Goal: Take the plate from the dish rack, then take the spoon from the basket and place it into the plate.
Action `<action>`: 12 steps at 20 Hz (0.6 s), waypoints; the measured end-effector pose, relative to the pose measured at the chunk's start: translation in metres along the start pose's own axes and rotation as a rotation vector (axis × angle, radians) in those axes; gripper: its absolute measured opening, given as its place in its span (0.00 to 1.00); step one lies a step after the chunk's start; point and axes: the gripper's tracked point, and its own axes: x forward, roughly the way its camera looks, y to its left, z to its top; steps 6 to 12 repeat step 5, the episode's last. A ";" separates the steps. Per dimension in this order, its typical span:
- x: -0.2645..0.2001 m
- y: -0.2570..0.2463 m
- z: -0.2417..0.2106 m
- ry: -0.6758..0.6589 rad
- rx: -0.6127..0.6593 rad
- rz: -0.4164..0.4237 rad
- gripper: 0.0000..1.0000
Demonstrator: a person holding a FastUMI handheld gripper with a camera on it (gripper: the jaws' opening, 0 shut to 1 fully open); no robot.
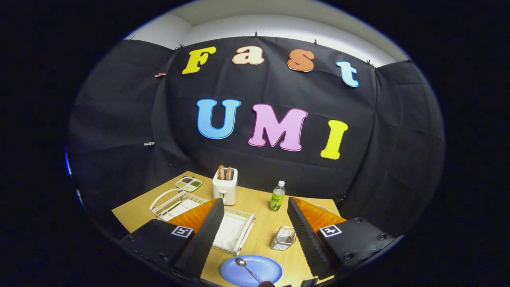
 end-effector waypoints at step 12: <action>-0.008 -0.014 0.008 -0.025 0.011 -0.050 0.98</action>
